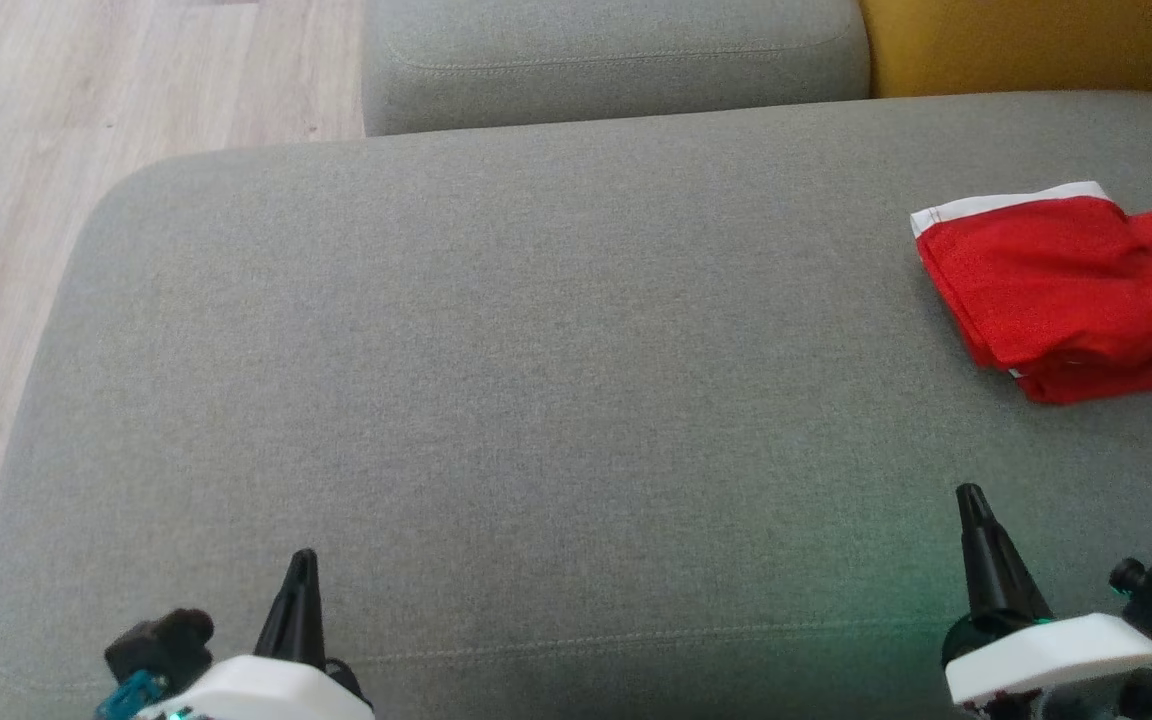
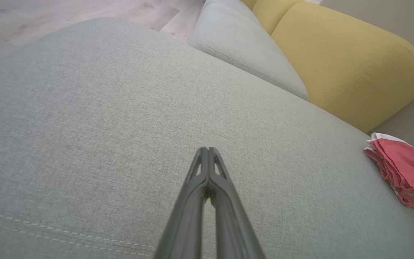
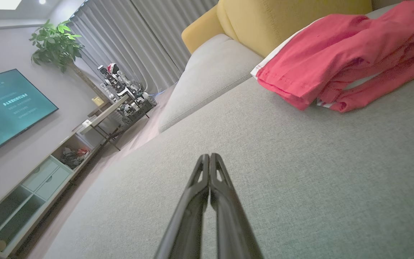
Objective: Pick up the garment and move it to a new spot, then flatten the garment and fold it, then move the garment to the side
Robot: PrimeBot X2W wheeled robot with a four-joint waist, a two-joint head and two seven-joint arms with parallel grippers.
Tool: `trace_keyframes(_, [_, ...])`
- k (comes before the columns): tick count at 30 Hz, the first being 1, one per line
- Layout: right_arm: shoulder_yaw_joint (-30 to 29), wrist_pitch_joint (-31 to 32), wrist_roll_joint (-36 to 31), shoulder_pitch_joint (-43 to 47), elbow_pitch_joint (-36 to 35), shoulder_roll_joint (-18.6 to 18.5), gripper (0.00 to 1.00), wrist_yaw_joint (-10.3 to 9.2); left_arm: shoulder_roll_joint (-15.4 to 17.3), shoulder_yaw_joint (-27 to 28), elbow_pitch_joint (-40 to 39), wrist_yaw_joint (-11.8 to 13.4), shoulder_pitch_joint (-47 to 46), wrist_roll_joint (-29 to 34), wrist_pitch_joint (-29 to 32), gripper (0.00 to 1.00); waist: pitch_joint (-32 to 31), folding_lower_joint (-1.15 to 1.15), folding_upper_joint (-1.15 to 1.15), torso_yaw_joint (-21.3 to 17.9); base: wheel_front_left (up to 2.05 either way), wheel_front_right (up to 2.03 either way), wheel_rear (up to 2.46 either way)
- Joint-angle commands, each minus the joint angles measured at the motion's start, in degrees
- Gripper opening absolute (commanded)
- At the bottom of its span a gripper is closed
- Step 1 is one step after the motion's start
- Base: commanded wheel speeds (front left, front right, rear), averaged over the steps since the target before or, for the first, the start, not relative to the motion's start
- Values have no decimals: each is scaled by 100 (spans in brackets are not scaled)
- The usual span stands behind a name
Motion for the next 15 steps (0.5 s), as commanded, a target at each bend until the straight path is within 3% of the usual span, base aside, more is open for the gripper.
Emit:
trace_keyframes(1, [10, 34, 219, -357, -147, -116, 0, -1, 13, 174, -141, -61, -295, -210, 34, 0, 2, 0, 0, 1, 0, 0, 0])
trace_keyframes(15, [-4, 227, 1123, -491, -57, -139, 0, -1, -3, 416, -20, -296, -483, -1147, 222, 0, 19, 0, 0, 4, 0, 0, 0])
